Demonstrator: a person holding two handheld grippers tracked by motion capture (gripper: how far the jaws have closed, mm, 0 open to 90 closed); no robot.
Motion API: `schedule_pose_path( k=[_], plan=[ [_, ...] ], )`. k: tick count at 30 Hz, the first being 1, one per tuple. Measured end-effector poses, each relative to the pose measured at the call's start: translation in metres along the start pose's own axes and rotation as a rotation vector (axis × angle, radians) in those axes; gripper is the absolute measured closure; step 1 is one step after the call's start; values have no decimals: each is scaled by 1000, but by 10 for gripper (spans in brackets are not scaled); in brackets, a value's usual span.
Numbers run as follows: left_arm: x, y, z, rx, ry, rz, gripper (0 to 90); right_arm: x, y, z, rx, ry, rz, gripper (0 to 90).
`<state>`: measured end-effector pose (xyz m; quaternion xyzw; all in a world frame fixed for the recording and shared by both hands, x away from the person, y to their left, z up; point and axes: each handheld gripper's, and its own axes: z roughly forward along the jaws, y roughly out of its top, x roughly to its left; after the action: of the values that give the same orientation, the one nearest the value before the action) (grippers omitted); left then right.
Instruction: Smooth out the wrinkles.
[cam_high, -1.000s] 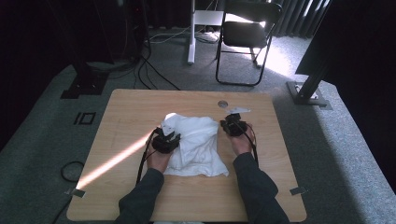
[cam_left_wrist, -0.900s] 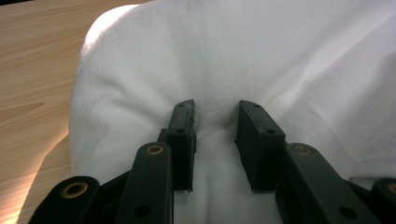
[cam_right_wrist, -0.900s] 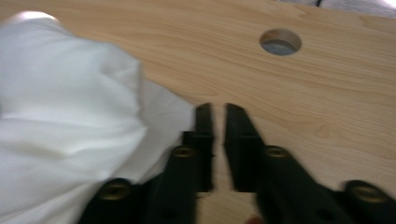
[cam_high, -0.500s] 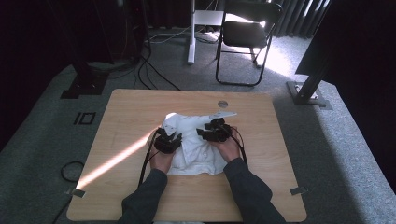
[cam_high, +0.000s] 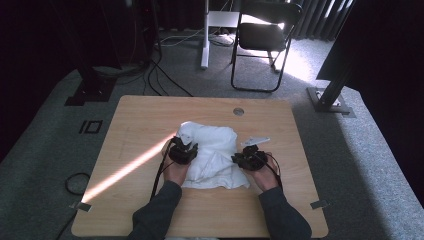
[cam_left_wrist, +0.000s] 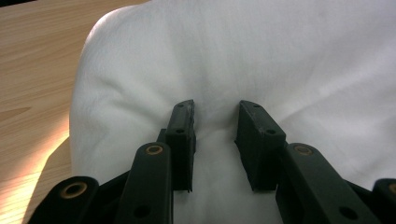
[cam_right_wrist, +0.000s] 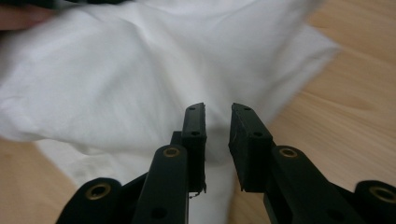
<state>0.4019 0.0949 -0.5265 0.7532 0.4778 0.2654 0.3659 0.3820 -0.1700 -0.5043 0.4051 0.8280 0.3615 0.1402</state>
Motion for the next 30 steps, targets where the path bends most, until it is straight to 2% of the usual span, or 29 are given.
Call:
schedule_pose_path(
  k=[1, 2, 3, 5, 6, 10, 12, 14, 15, 16, 17, 19, 22, 24, 25, 26, 27, 28, 29, 30],
  plan=[
    [0, 0, 0, 0, 0, 0, 673, 0, 0, 0, 0, 0, 0, 725],
    [-1, 0, 0, -1, 6, 3, 673, -1, 1, -3, -16, -10, 11, 687],
    [-1, 0, 0, 0, 7, 3, 673, -1, 6, -11, -92, 25, 47, 616],
    [-2, 1, 1, 0, 8, -1, 673, 7, 17, -16, -175, 64, 36, 543],
    [-2, 1, 1, 0, 10, -4, 673, 12, 25, -15, -196, 76, 30, 522],
    [-3, 1, 2, -1, 16, -12, 673, 30, 45, 5, -174, 136, 20, 477],
    [-3, 1, 2, -3, 21, -12, 673, 37, 48, 23, -134, 139, 10, 470],
    [-3, 1, 2, -4, 29, -11, 674, 38, 46, 28, -113, 140, 10, 489],
    [-4, 1, 3, -5, 36, -11, 674, 39, 39, 38, -48, 144, 8, 670],
    [-5, 1, 3, -4, 42, -10, 674, 38, 32, 37, -36, 160, 3, 760],
    [-6, 2, 3, -4, 45, -9, 674, 39, 26, 34, -32, 151, -7, 824],
    [-6, 2, 4, -2, 45, -10, 674, 38, 12, 21, -30, 131, -35, 868],
    [-4, 3, 3, 7, 32, -19, 673, 33, -13, -3, -24, 134, -54, 866],
    [-5, 4, 3, 7, 34, -9, 671, 27, -33, -18, -29, 167, -29, 826],
    [-5, 4, 3, 7, 34, -9, 670, 27, -33, -18, -29, 167, -29, 826],
    [-4, 5, 3, 9, 31, -17, 670, 26, -39, -22, -21, 152, -28, 782],
    [-2, 6, 3, 9, 14, -37, 666, 23, -47, -30, -20, 144, -18, 688],
    [-2, 6, 3, 9, 14, -37, 655, 21, -49, -32, -22, 112, -13, 661],
    [0, 6, 2, 4, -8, -46, 655, 21, -49, -32, -22, 112, -13, 661],
    [2, 6, 2, 9, -19, -48, 645, 19, -49, -34, -29, 85, -6, 647]
  ],
)
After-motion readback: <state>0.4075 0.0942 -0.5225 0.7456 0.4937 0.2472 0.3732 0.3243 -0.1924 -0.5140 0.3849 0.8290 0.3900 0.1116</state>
